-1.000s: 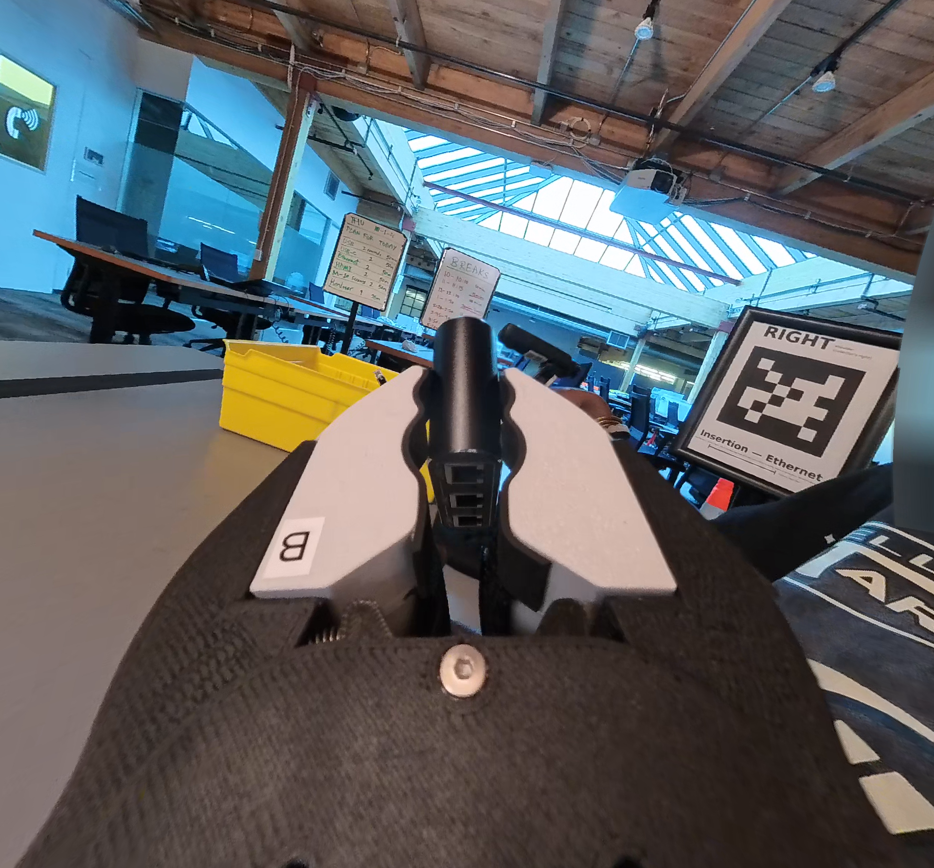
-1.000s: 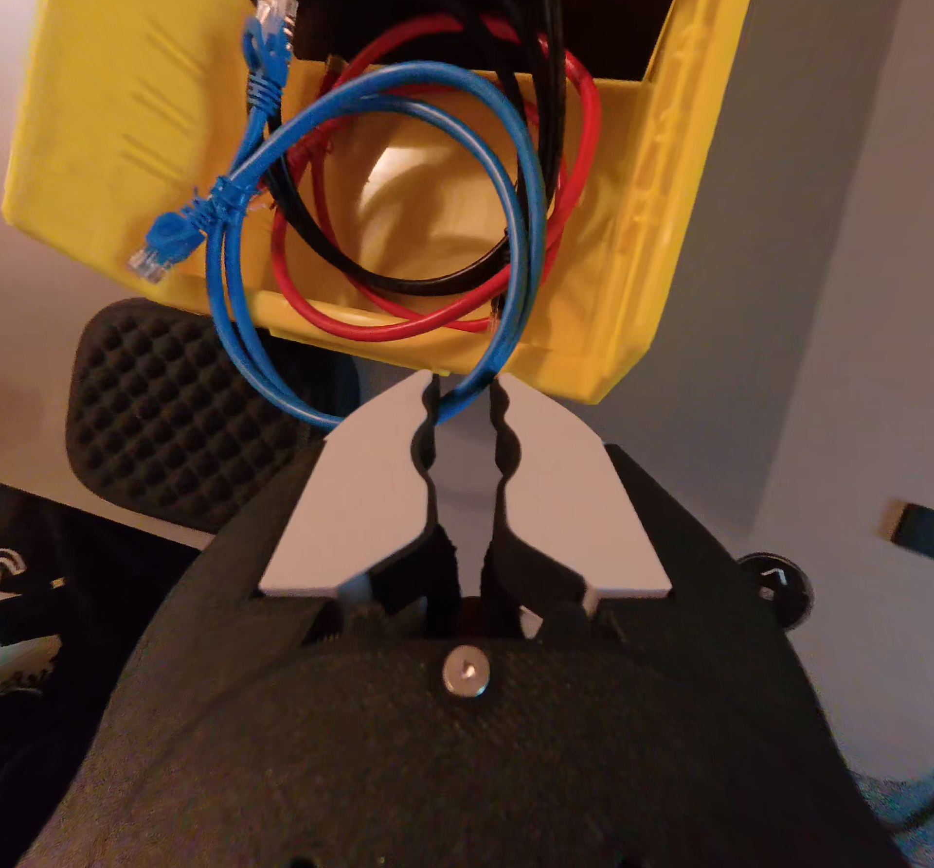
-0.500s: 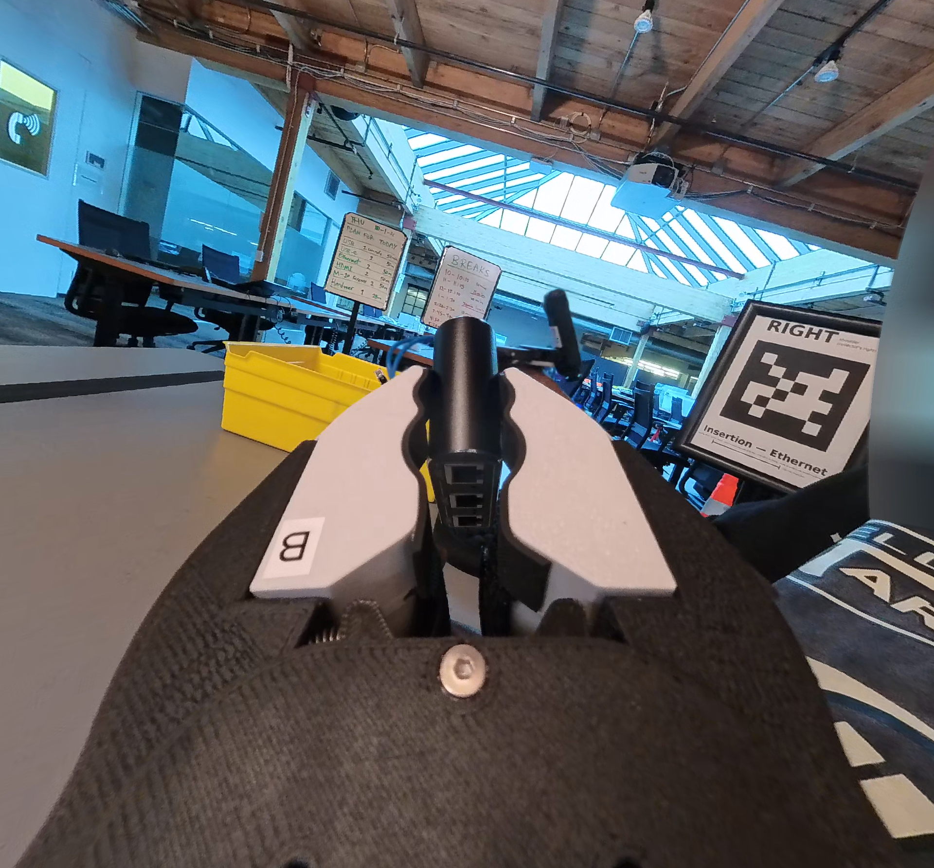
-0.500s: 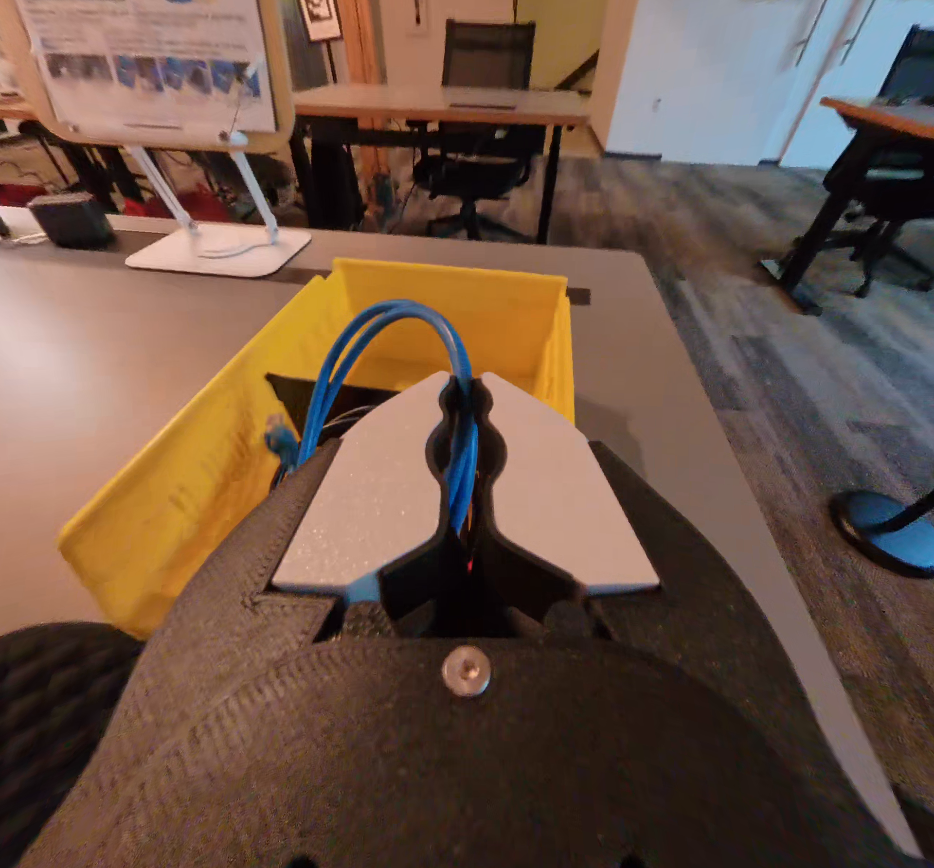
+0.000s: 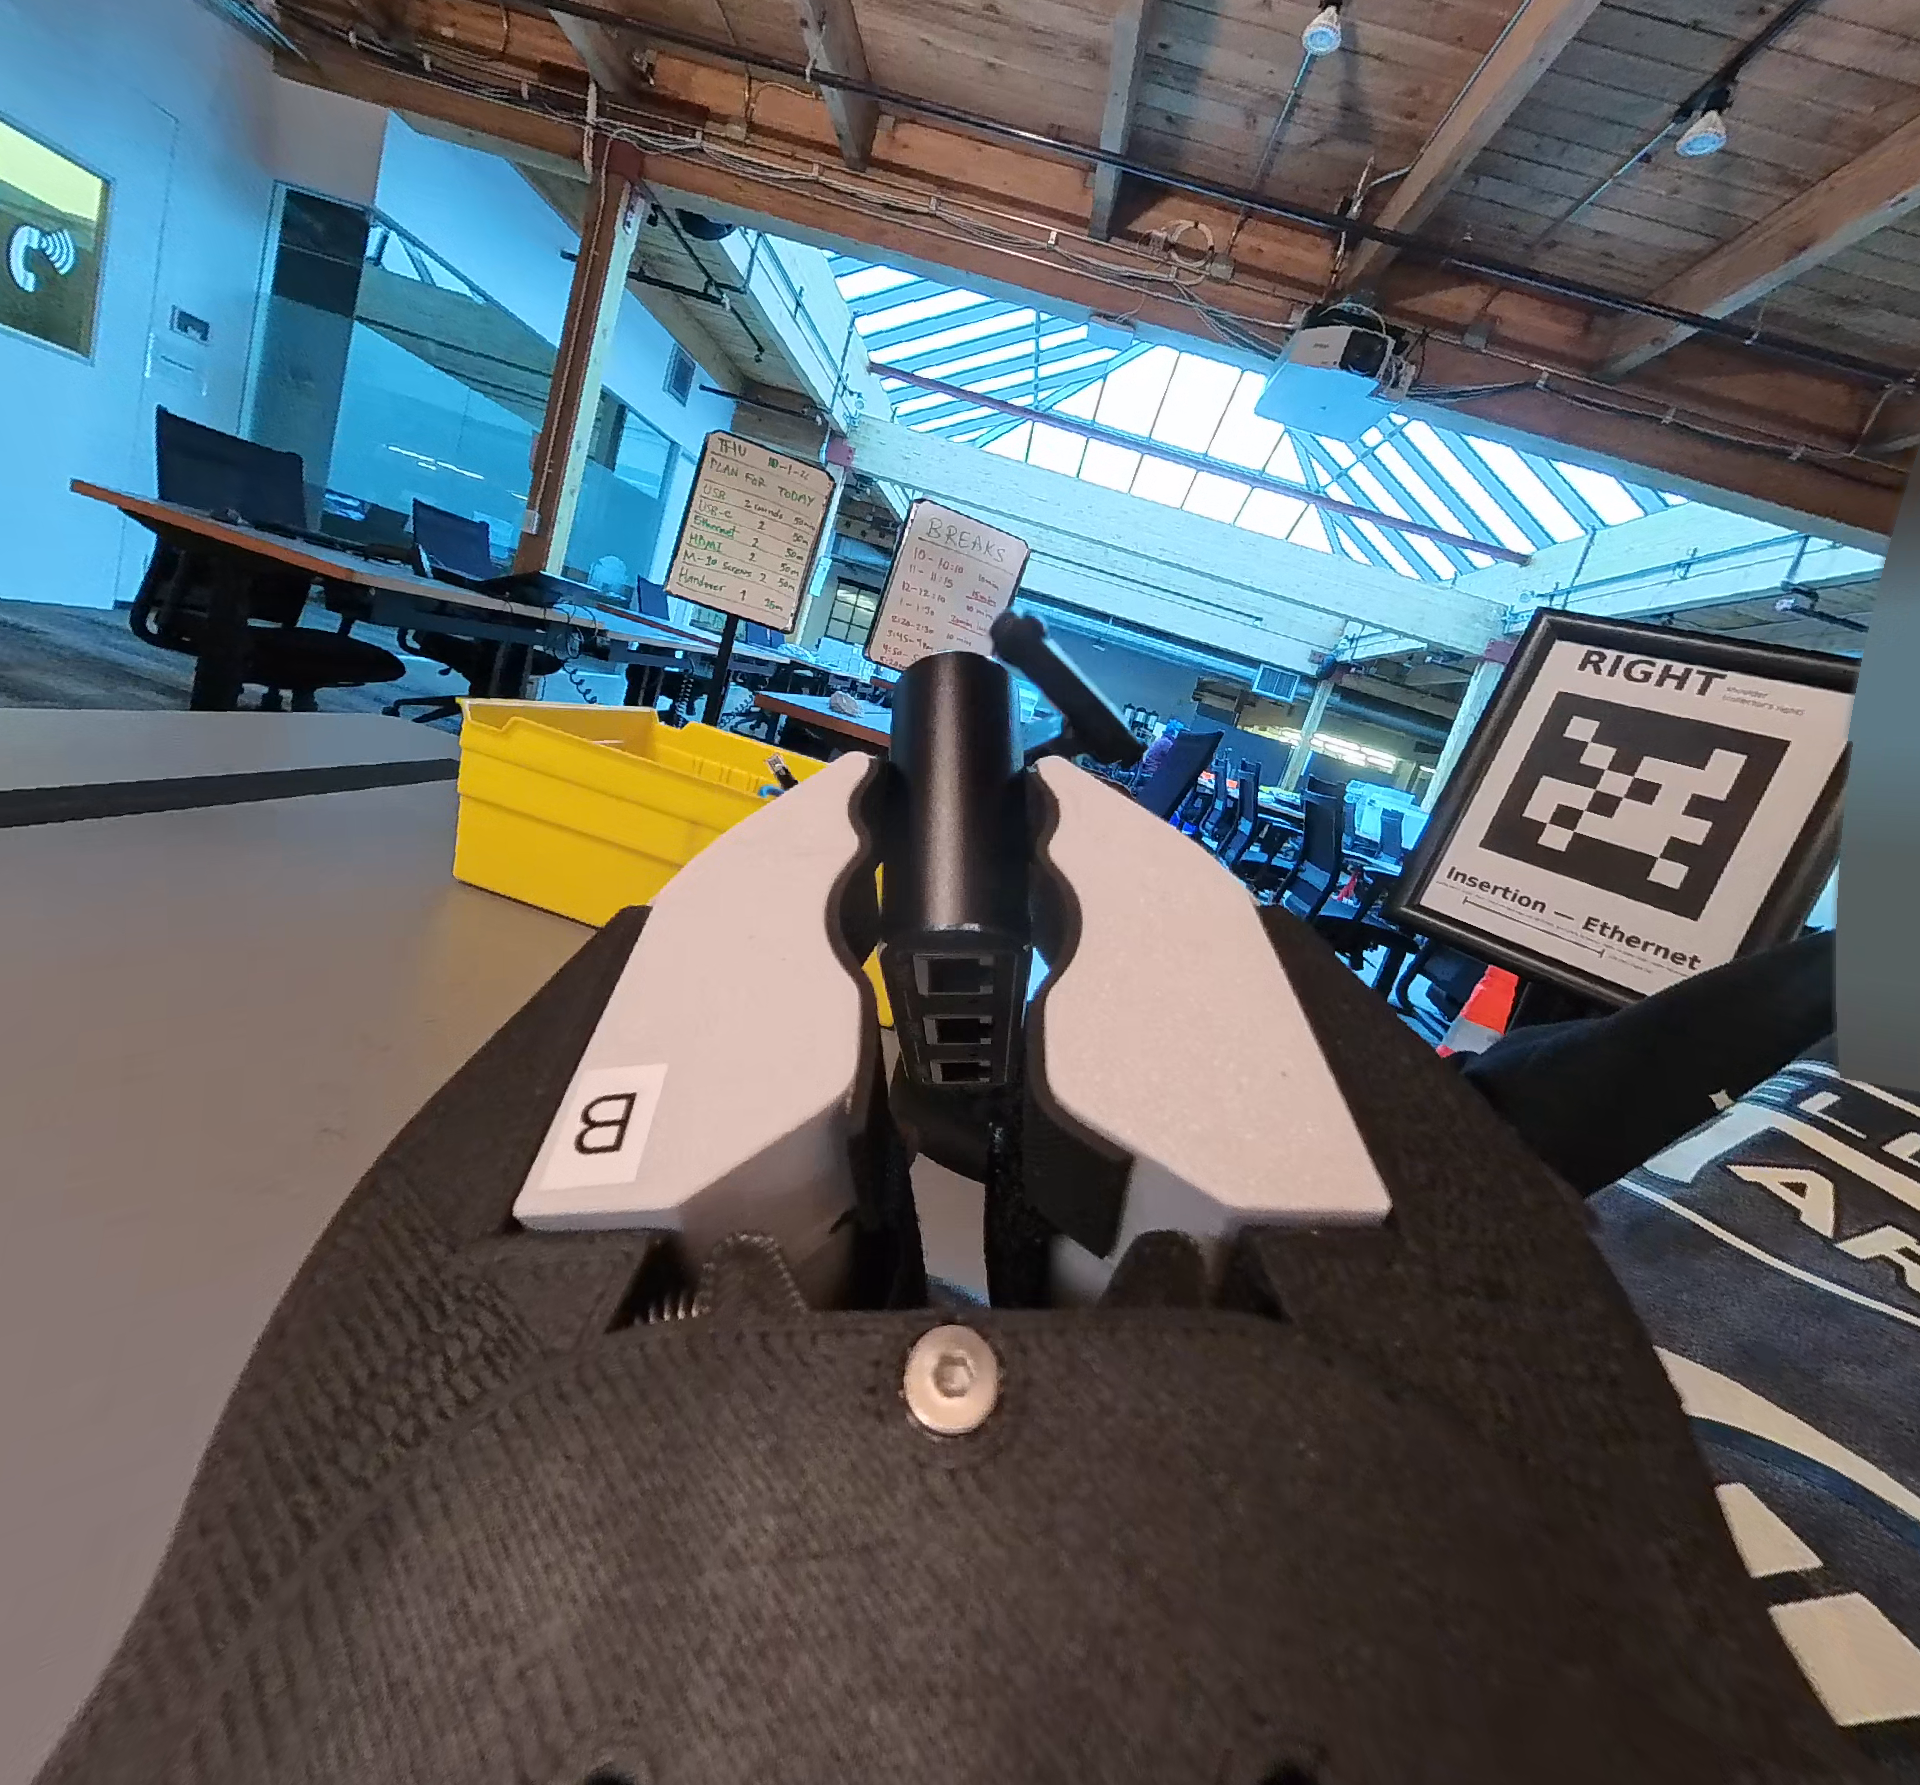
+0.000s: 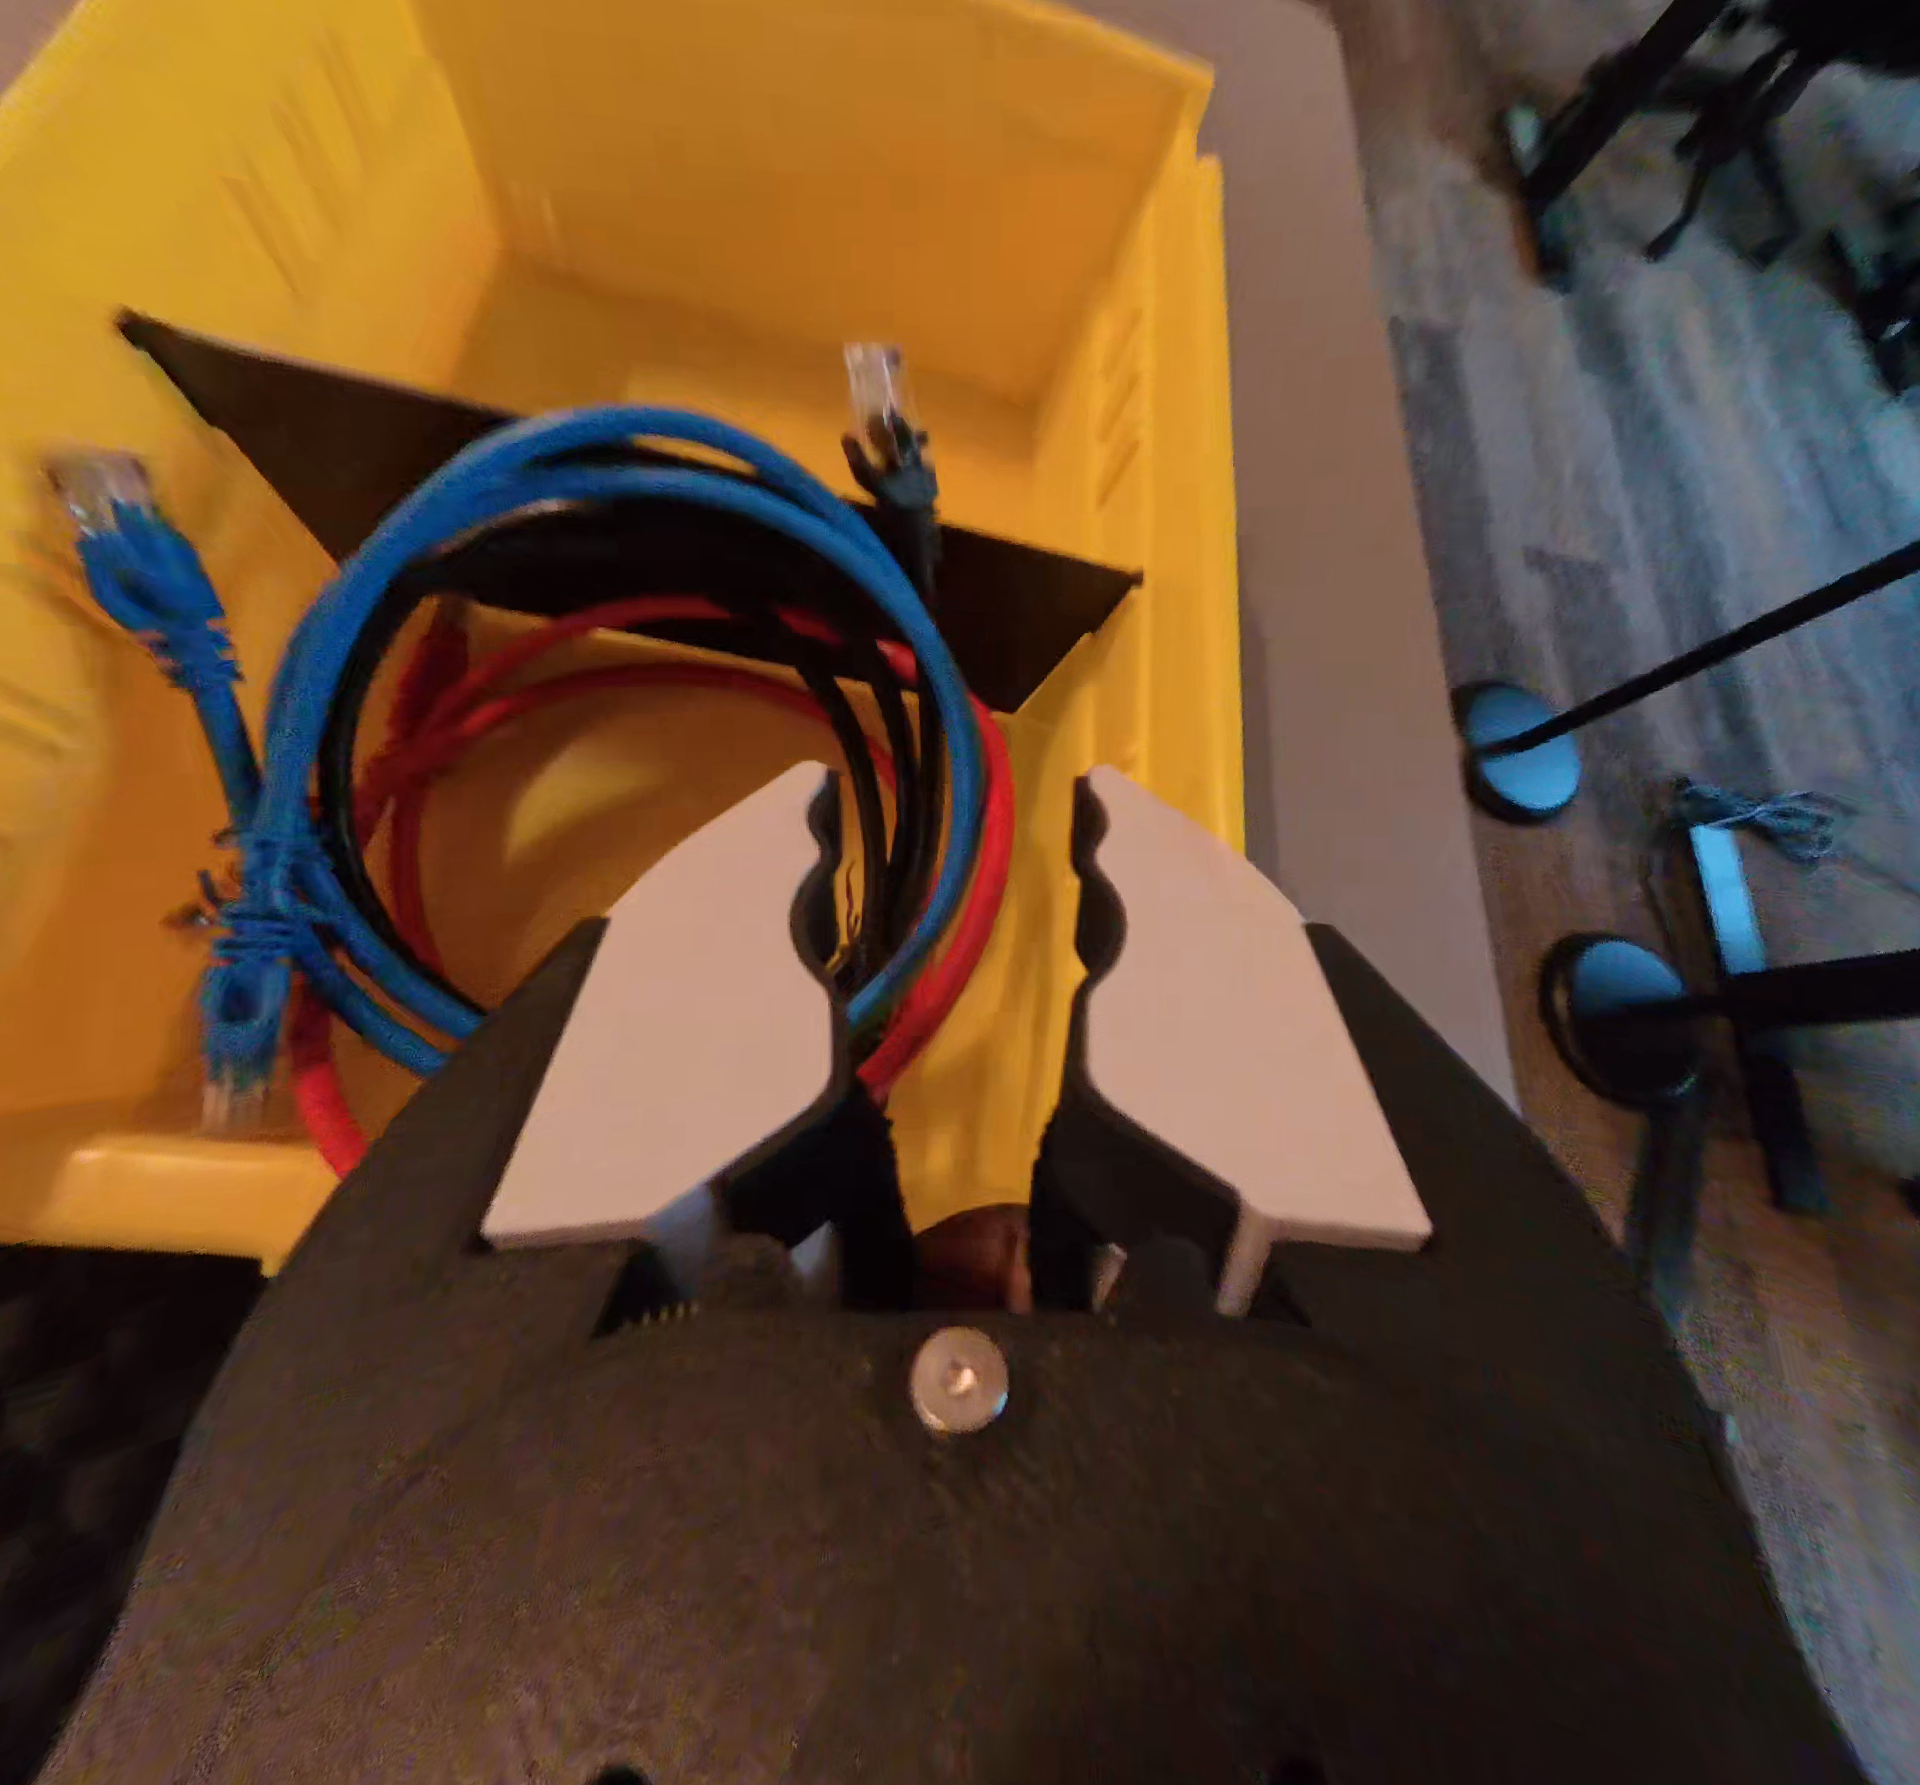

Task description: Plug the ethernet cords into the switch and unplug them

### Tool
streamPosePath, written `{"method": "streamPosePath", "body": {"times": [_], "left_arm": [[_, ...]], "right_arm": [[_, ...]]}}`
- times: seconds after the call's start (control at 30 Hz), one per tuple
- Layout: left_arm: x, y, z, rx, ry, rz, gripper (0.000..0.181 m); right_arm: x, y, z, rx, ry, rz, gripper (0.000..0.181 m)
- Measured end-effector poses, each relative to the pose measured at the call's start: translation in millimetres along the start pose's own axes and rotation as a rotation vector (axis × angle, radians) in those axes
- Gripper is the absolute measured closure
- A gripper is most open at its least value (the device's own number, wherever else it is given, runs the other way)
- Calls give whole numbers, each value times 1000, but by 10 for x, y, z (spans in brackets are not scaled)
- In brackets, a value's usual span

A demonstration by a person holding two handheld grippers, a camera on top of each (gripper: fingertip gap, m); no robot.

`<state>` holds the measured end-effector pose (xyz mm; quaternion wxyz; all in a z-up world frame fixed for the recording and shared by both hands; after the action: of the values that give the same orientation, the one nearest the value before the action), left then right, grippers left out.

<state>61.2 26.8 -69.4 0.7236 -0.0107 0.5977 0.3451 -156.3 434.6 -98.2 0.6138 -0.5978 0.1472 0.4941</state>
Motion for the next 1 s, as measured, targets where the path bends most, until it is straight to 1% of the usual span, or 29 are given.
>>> {"method": "streamPosePath", "body": {"times": [0.07, 0.1, 0.13, 0.2, 0.27, 0.3, 0.33, 0.37, 0.43, 0.47, 0.5, 0.57, 0.67, 0.73, 0.8, 0.83, 0.87, 0.9, 0.97, 1.0], "left_arm": [[-2, 0, 4, 2, 4, -1, 157], [-1, 2, 6, 3, 5, -1, 157], [-1, 2, 9, 8, 4, 0, 157], [-12, 0, 31, 36, -7, 15, 157], [-54, -16, 82, 102, -27, 62, 156], [-84, -29, 113, 141, -35, 91, 157], [-114, -45, 147, 180, -36, 120, 157], [-143, -62, 181, 214, -33, 149, 157], [-180, -87, 230, 257, -18, 184, 157], [-190, -95, 249, 271, -9, 195, 157], [-197, -100, 264, 283, -2, 203, 157], [-200, -103, 283, 298, 5, 207, 157], [-204, -105, 304, 308, 16, 214, 157], [-208, -106, 310, 311, 20, 216, 156], [-206, -106, 317, 316, 22, 218, 156], [-204, -103, 321, 319, 23, 216, 156], [-198, -98, 322, 316, 28, 210, 157], [-186, -88, 320, 302, 44, 202, 157], [-152, -63, 347, 291, 87, 184, 157], [-140, -51, 341, 249, 121, 190, 155]], "right_arm": [[-145, -102, -43, 37, -18, 77, 124], [-243, -180, -82, 46, -22, 140, 119], [-357, -275, -153, 28, -26, 227, 115], [-623, -529, -401, -96, -39, 481, 96], [-865, -875, -751, -308, -31, 800, 74], [-958, -1065, -936, -429, -4, 950, 65], [-1021, -1244, -1127, -566, 24, 1058, 63], [-1057, -1396, -1338, -726, 43, 1112, 60], [-1060, -1578, -1782, -1014, 43, 1090, 50], [-1036, -1626, -2008, -1121, 18, 1067, 51], [-1003, -1638, -2235, -1194, -11, 1041, 52], [-913, -1577, -2688, -1284, -73, 951, 56], [-739, -1423, -3273, -1386, -107, 796, 76], [-640, -1362, -3523, -1456, -81, 730, 97], [-608, -1368, -3618, -1502, -24, 770, 121], [-620, -1372, -3604, -1491, 8, 820, 142], [-637, -1383, -3558, -1473, 28, 876, 157], [-651, -1398, -3512, -1461, 34, 908, 157], [-675, -1428, -3426, -1450, 2, 922, 157], [-705, -1440, -3360, -1418, -13, 941, 157]]}}
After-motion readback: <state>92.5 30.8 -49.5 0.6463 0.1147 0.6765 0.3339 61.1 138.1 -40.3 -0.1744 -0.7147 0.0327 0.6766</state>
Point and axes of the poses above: each gripper's, where its closed fingertips meet, y out along the fingers, x out of its underside, z = x × y across the jaws, the point moved 6 cm from there along -y, back along the fingers, and after that the axes turned 1 degree about x, right-handed, at the moved point
